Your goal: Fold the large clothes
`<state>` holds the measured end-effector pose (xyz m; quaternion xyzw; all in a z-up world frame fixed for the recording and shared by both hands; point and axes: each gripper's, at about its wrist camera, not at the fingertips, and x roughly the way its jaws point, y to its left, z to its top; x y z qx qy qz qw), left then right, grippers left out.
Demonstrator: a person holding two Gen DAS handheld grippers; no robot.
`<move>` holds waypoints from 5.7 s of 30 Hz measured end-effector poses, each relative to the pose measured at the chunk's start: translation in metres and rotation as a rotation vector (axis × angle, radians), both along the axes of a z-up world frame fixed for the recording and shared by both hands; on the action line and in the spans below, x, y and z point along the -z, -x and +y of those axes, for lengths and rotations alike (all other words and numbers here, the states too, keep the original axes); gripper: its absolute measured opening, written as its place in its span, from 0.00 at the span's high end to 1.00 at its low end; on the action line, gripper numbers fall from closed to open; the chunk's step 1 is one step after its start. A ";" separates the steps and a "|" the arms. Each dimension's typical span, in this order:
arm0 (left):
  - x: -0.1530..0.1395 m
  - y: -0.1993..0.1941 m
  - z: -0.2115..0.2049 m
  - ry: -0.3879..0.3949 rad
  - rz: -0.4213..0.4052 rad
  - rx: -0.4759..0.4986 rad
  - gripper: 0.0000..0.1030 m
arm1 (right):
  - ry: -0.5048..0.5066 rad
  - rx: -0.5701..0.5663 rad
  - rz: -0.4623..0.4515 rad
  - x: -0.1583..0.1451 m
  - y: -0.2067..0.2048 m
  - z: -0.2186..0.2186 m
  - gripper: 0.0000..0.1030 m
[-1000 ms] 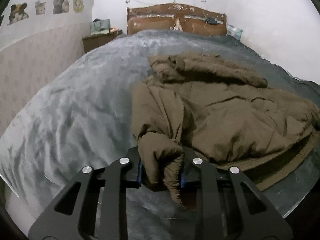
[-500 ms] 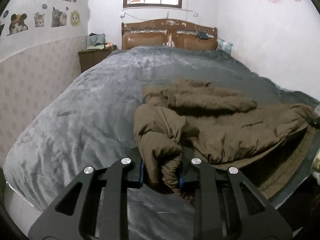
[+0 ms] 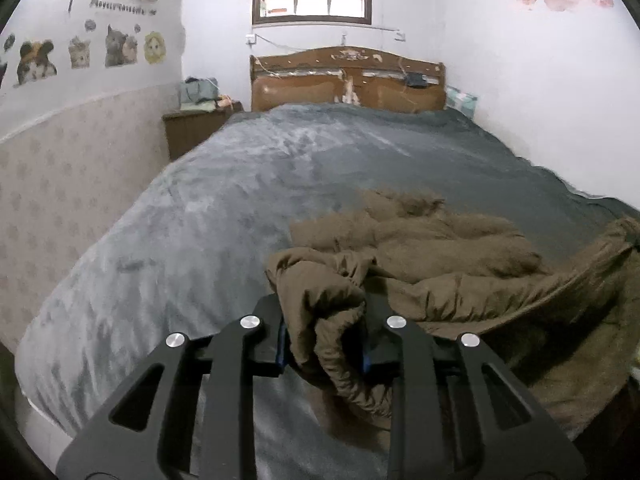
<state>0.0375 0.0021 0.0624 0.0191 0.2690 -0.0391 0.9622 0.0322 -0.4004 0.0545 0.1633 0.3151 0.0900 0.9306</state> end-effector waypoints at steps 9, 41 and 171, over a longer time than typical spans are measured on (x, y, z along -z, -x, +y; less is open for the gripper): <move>0.031 -0.118 -0.019 -0.060 0.040 -0.024 0.62 | 0.077 0.056 0.114 0.048 -0.121 0.003 0.80; 0.051 -0.111 0.017 0.097 -0.014 0.084 0.03 | 0.087 0.005 0.173 0.108 -0.156 -0.018 0.02; 0.122 -0.228 -0.099 0.038 0.144 -0.044 0.04 | 0.177 -0.062 0.218 0.170 -0.244 0.110 0.02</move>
